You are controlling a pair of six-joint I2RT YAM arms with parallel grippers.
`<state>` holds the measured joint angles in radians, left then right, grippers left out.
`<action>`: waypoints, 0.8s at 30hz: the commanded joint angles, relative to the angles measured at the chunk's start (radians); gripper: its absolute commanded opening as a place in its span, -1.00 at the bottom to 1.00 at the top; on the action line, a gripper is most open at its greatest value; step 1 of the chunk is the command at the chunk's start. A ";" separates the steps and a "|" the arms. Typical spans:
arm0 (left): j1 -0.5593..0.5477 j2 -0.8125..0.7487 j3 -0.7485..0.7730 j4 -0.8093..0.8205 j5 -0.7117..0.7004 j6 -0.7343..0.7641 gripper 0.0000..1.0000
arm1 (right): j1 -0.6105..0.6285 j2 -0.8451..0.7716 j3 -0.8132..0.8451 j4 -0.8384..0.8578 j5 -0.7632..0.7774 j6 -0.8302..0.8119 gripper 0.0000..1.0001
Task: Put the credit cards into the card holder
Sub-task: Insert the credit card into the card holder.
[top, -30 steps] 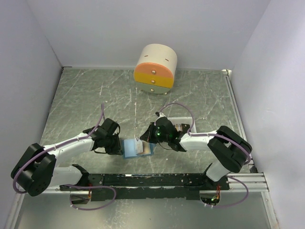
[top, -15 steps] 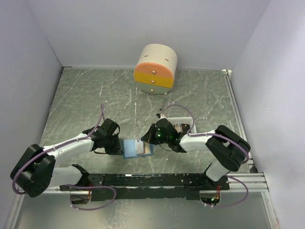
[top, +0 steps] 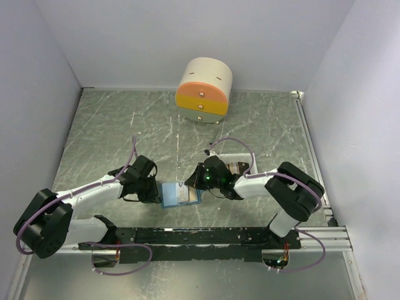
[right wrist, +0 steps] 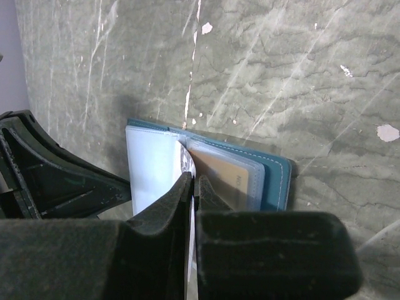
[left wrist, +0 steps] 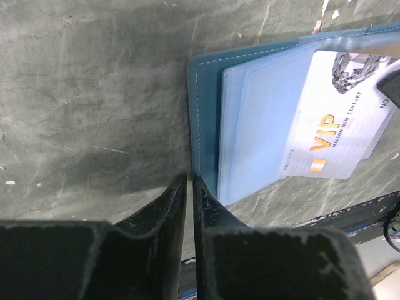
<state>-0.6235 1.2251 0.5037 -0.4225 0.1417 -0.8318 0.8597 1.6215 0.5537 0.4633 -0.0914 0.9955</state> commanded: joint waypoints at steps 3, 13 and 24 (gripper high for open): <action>0.002 0.010 -0.007 0.031 0.028 -0.005 -0.59 | 0.011 0.039 0.019 -0.016 -0.003 -0.010 -0.92; 0.001 0.021 -0.004 0.040 0.037 -0.006 -0.59 | 0.022 0.061 0.050 -0.031 -0.004 -0.023 -0.91; 0.000 0.022 -0.027 0.065 0.055 -0.016 -0.60 | 0.039 0.009 0.143 -0.271 0.089 -0.110 -0.22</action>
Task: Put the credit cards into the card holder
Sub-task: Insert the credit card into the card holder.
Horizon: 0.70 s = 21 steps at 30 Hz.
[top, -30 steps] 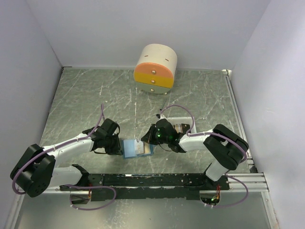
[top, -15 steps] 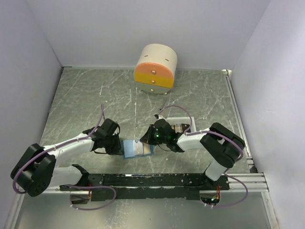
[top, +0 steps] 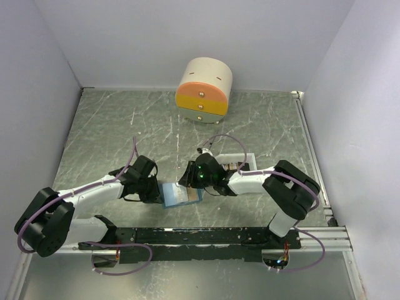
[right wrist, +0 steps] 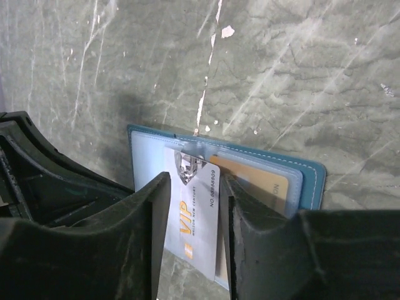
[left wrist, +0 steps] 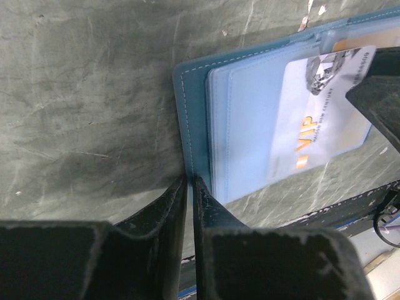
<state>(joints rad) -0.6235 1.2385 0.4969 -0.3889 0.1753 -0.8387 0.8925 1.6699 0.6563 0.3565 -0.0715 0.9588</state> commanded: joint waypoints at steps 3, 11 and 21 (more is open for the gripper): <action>0.001 0.010 -0.022 0.047 0.043 -0.012 -0.59 | 0.014 -0.066 0.050 -0.223 0.091 -0.097 -0.06; -0.001 -0.011 -0.007 0.029 0.046 -0.017 -0.58 | 0.050 -0.072 0.031 -0.225 0.079 -0.085 0.07; -0.001 0.002 -0.026 0.064 0.072 -0.028 -0.58 | 0.073 -0.048 0.031 -0.192 0.054 -0.064 0.07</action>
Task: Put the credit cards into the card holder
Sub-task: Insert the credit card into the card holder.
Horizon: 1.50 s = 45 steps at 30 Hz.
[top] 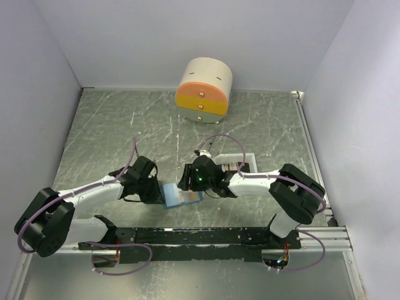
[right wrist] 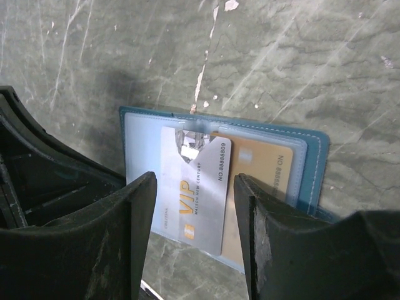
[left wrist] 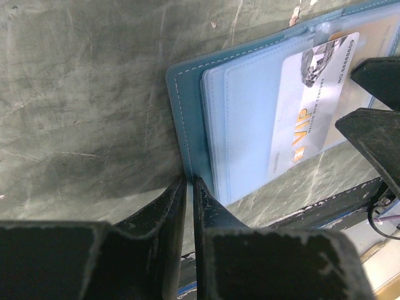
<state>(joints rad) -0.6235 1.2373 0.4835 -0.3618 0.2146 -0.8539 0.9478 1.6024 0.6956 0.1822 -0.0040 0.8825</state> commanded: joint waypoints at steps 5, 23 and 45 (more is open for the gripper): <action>-0.002 0.004 -0.019 0.057 0.046 -0.020 -0.58 | 0.033 0.052 -0.020 0.040 -0.054 0.067 0.07; -0.005 0.011 -0.018 0.081 0.052 -0.023 -0.59 | 0.065 0.052 -0.062 0.184 -0.092 0.118 -0.06; -0.004 -0.080 0.022 -0.028 -0.027 -0.016 -0.49 | 0.041 -0.122 0.082 -0.235 0.105 -0.109 0.08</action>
<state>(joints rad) -0.6239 1.1995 0.4740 -0.3504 0.2264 -0.8715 1.0065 1.5383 0.7303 0.0879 0.0242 0.8600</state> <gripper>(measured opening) 0.239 0.513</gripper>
